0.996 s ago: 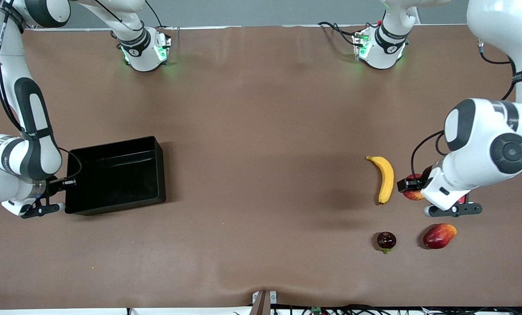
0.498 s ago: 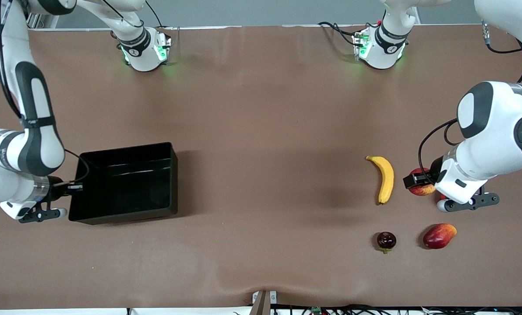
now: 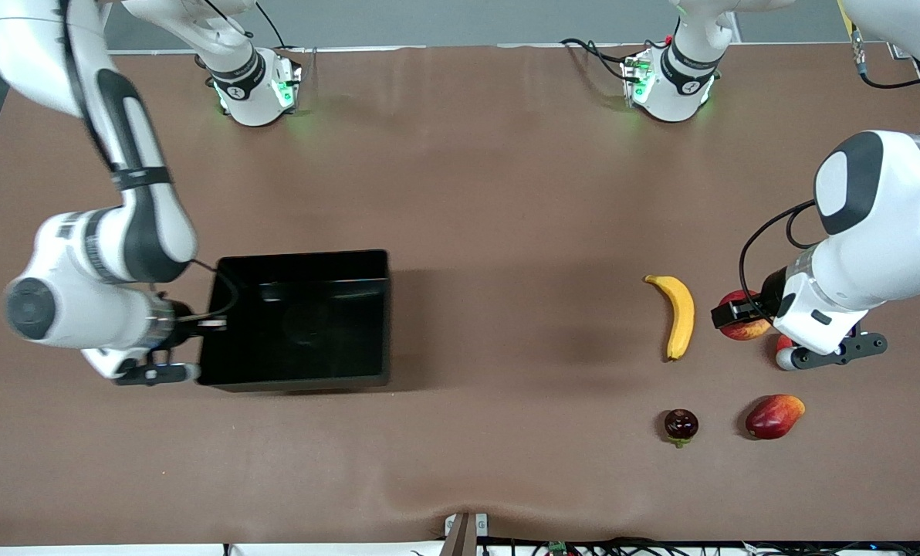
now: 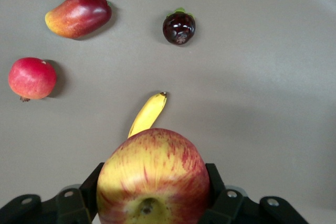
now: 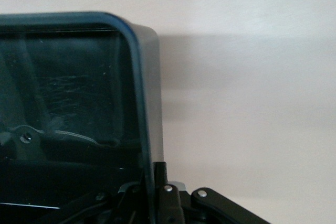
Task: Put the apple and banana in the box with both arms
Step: 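Slide the black box toward the apple with the right gripper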
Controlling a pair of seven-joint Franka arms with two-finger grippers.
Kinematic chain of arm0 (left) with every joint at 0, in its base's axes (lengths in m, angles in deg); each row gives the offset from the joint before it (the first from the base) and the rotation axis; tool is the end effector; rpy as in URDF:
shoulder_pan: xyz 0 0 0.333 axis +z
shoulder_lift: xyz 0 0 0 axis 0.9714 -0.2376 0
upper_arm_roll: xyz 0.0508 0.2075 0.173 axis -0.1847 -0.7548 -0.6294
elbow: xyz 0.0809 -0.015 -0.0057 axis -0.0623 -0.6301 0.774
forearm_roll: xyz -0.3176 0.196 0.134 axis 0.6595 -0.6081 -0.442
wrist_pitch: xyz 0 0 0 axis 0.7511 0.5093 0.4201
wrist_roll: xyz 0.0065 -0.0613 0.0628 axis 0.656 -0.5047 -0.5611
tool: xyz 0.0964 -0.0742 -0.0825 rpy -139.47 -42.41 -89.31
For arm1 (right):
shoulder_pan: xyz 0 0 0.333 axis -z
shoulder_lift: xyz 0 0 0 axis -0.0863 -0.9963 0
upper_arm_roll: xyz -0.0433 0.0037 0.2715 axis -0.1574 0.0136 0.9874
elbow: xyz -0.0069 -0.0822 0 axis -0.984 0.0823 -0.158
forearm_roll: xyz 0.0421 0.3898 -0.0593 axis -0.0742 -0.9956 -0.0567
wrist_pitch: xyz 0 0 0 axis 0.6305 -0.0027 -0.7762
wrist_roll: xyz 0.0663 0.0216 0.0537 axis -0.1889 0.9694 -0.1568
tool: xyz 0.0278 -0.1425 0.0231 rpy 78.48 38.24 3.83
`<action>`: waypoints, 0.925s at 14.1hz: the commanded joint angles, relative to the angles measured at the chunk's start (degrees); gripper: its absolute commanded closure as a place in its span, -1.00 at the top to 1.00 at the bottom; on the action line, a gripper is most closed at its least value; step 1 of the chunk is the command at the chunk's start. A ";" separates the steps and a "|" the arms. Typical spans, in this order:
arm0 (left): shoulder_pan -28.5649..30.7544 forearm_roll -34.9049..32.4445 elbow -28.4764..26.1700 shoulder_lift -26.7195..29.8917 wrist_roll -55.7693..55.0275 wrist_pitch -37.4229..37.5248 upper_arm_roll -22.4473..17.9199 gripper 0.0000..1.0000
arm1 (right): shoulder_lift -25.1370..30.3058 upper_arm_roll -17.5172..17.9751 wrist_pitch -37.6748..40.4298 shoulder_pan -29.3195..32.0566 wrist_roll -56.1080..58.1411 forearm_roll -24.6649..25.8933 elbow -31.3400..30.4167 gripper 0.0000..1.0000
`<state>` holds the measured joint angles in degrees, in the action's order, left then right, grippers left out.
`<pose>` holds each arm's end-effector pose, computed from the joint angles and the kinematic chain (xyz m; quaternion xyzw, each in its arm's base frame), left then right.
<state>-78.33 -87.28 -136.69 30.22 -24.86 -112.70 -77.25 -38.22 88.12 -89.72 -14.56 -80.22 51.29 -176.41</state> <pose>0.6456 -0.1027 0.3893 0.9952 0.0935 -0.0202 0.0216 0.6396 0.1070 0.2595 -0.9945 -0.0104 0.0887 0.0547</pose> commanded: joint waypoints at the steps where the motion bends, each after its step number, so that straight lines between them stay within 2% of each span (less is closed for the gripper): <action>1: -0.29 1.21 -0.23 1.09 -1.95 2.05 1.76 -1.00 | 0.75 -0.48 0.22 -6.62 -9.23 -1.45 -0.53 -1.00; 3: -0.38 1.21 -0.58 1.00 -3.36 2.14 3.44 -1.00 | 0.13 -0.48 -0.05 -10.32 -12.43 -2.58 -0.35 -1.00; 5: -0.56 1.13 -0.76 0.48 -5.81 3.19 5.89 -1.00 | -1.01 -0.66 -0.22 -14.19 -12.96 -7.23 0.08 -1.00; 7: -1.60 1.13 -0.67 -0.58 -8.62 3.28 7.75 -1.00 | -2.59 -0.66 -0.23 -16.65 -15.50 -7.78 1.84 -1.00; 9: -4.41 0.60 -1.11 -0.76 -11.78 3.28 7.93 -1.00 | -4.60 -0.83 -1.01 -20.16 -18.75 -7.86 3.77 -1.00; 13: -7.85 0.07 -1.90 -3.21 -16.54 2.32 7.84 -1.00 | -7.68 -1.01 -8.39 -25.53 -25.17 -7.95 4.48 -1.00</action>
<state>-85.69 -87.18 -138.45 28.01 -39.72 -110.20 -69.23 -44.04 87.98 -96.90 -37.56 -102.73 45.02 -174.40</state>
